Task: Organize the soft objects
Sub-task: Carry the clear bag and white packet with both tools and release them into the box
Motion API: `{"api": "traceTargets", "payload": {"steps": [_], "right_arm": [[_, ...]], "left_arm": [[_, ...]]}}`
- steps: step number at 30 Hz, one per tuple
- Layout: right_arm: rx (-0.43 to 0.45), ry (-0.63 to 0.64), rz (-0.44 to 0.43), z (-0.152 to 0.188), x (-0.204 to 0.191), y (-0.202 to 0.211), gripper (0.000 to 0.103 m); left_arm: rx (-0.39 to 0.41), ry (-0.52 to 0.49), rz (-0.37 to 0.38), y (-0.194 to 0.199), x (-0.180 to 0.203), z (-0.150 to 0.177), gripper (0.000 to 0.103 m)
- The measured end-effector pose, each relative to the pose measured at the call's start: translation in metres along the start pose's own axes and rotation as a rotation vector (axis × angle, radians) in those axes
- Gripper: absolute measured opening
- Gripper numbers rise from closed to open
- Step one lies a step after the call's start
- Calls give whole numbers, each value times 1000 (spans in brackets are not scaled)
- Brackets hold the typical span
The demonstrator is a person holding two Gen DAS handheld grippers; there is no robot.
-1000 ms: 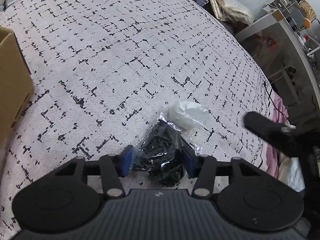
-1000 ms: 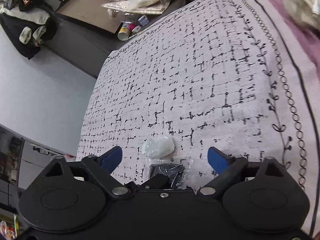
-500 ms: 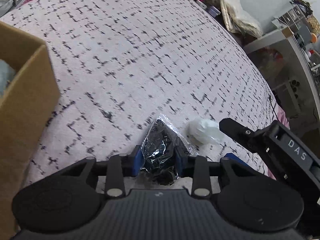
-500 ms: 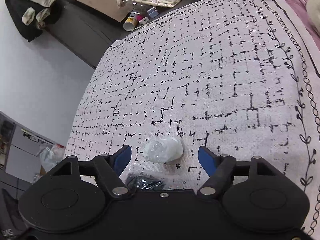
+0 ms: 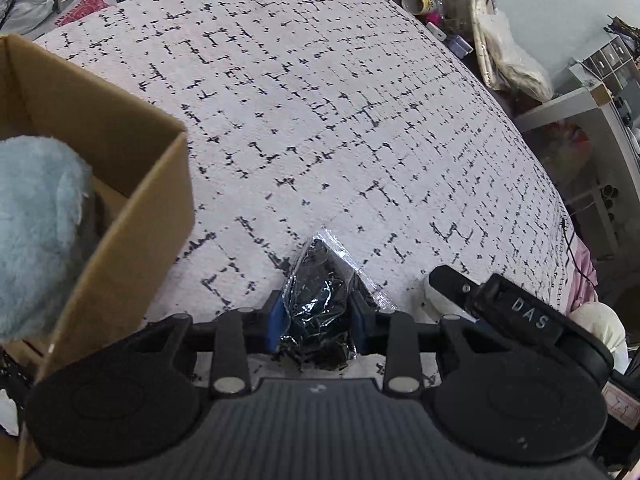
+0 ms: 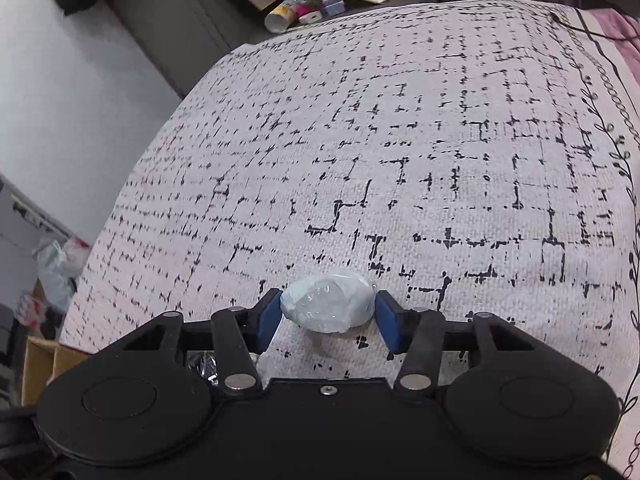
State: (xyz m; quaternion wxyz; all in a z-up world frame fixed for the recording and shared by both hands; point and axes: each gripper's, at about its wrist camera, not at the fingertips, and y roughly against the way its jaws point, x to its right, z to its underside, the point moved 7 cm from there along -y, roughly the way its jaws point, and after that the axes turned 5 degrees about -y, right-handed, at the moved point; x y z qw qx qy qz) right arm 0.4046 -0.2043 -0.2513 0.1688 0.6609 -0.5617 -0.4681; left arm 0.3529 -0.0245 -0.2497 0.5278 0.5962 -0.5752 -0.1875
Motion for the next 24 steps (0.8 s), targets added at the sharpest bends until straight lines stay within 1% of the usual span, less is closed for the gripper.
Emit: {"api": "traceTargets", "payload": {"steps": [3, 8, 16, 24], "right_arm": [[-12, 20, -10, 2, -4, 4, 50], [-7, 23, -22, 0, -10, 19, 50], [42, 54, -68, -2, -25, 56, 50], [85, 94, -120, 5, -37, 101, 50]], "left_arm": [[2, 6, -6, 2, -1, -1, 33], [27, -4, -15, 16, -1, -3, 33], [79, -35, -22, 48, 4, -4, 33], [139, -51, -30, 87, 3, -5, 33]]}}
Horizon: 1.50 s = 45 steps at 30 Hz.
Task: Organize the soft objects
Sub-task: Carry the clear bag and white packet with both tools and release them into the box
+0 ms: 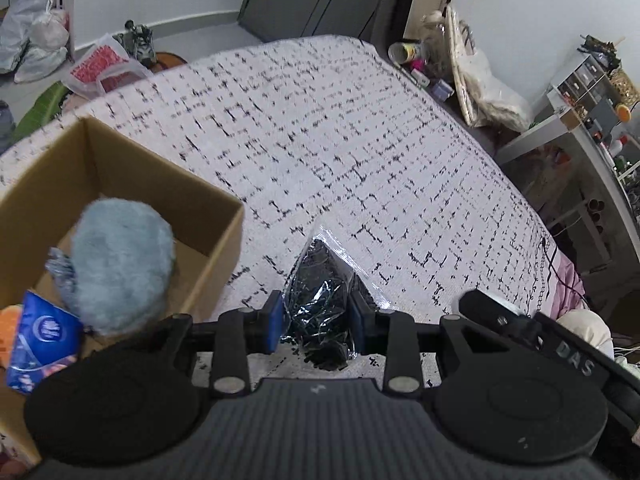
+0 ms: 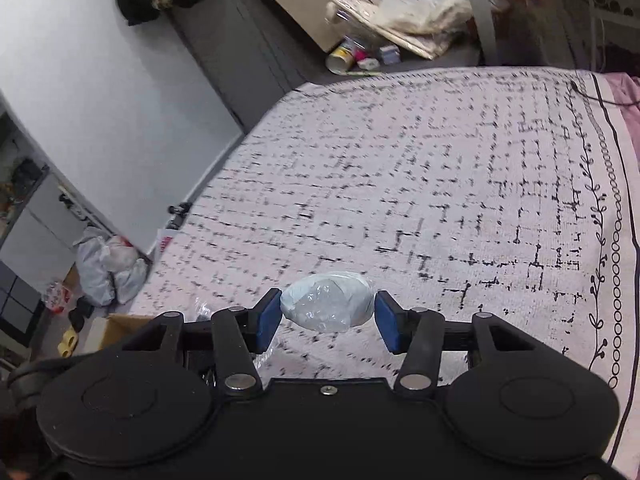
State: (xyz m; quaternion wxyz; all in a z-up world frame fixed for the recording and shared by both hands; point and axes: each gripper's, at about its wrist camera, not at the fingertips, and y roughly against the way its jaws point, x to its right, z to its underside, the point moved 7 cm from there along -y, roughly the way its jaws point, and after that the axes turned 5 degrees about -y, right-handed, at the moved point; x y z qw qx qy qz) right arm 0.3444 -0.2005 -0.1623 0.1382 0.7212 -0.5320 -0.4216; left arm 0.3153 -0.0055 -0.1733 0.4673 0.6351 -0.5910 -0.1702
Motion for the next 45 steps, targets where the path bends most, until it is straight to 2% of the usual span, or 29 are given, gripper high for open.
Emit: {"api": "traceTargets", "payload": {"steps": [10, 22, 34, 45], "right_arm": [[48, 79, -55, 1, -27, 37, 50], [24, 171, -139, 23, -71, 39, 50], [-24, 302, -201, 65, -124, 31, 50], [-74, 356, -268, 95, -159, 18, 50]], "left_arm": [[70, -2, -29, 46, -17, -11, 33], [143, 50, -103, 95, -65, -20, 33], [159, 113, -145, 112, -115, -22, 33], [154, 186, -164, 115, -159, -21, 33]]}}
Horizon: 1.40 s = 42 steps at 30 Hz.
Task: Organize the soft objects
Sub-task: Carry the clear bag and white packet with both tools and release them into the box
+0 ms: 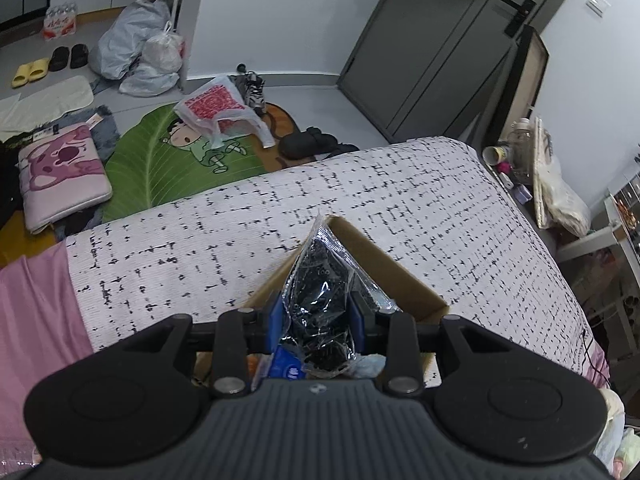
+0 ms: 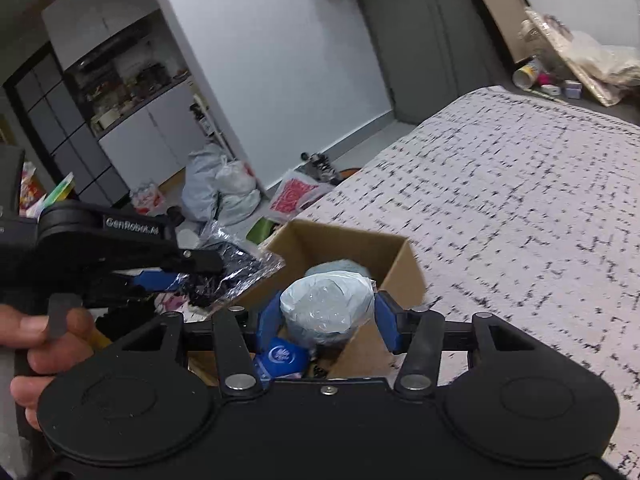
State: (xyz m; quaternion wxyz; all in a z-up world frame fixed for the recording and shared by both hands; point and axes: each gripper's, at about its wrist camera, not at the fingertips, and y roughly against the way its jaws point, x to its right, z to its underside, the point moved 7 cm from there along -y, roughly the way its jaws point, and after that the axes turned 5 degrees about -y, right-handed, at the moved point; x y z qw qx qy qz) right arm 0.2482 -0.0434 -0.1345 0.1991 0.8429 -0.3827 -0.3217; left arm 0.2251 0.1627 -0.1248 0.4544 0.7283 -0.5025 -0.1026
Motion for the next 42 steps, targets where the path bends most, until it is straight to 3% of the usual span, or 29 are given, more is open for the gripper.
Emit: {"api": "traceTargets", "payload": {"steps": [13, 18, 27, 42], "right_arm": [[-75, 73, 10, 22, -24, -30, 52], [-55, 87, 61, 18, -17, -31, 72], [-57, 11, 85, 12, 3, -27, 72], [-18, -27, 91, 2, 13, -6, 79]], "left_arm": [[-42, 38, 8, -22, -20, 3, 33], [-54, 32, 16, -31, -16, 1, 33], [-62, 20, -10, -42, -9, -1, 34], [-26, -43, -37, -22, 12, -7, 50]]}}
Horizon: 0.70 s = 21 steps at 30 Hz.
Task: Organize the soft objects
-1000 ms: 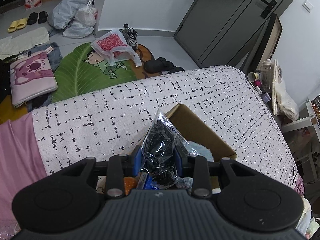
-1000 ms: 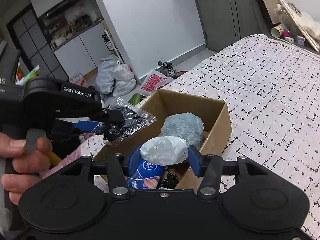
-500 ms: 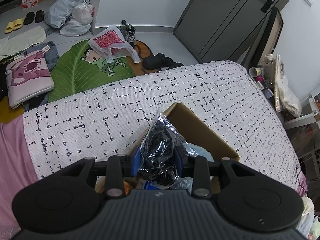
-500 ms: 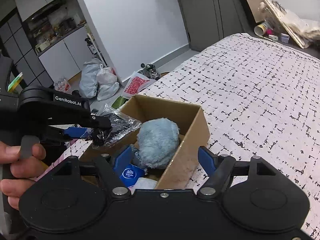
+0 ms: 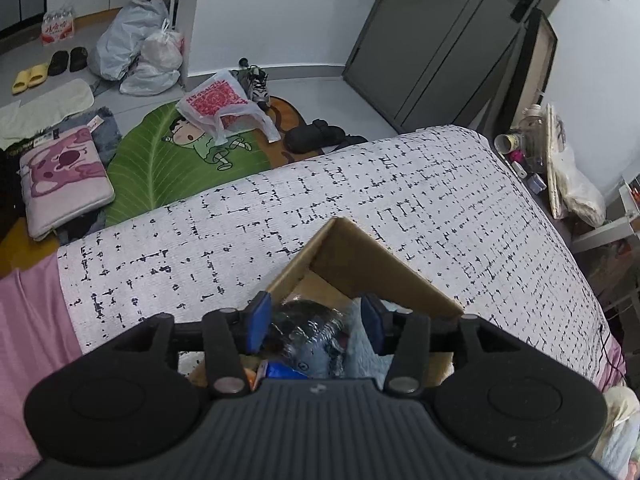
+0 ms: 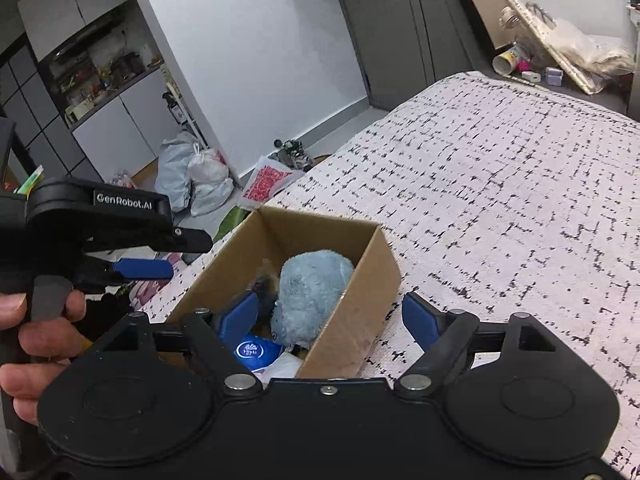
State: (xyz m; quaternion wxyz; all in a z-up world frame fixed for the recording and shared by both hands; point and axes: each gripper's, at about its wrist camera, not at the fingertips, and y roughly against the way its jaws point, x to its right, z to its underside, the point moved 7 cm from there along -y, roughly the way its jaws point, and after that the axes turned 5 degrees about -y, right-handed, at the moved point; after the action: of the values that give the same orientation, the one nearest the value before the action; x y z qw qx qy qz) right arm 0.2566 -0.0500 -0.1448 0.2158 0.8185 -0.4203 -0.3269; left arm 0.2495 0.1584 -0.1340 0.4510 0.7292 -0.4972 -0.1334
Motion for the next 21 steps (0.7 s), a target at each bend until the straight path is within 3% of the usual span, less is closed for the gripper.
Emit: {"api": "traceTargets", "payload": {"steps": [5, 10, 21], "right_arm": [[22, -24, 18, -2, 12, 13, 82], [43, -65, 24, -3, 24, 30, 89], [82, -141, 56, 3, 56, 66, 96]], "left_arm": [[1, -42, 0, 10, 11, 6, 58], [7, -93, -23, 21, 21, 14, 77], [-4, -192, -32, 47, 48, 38, 91]]}}
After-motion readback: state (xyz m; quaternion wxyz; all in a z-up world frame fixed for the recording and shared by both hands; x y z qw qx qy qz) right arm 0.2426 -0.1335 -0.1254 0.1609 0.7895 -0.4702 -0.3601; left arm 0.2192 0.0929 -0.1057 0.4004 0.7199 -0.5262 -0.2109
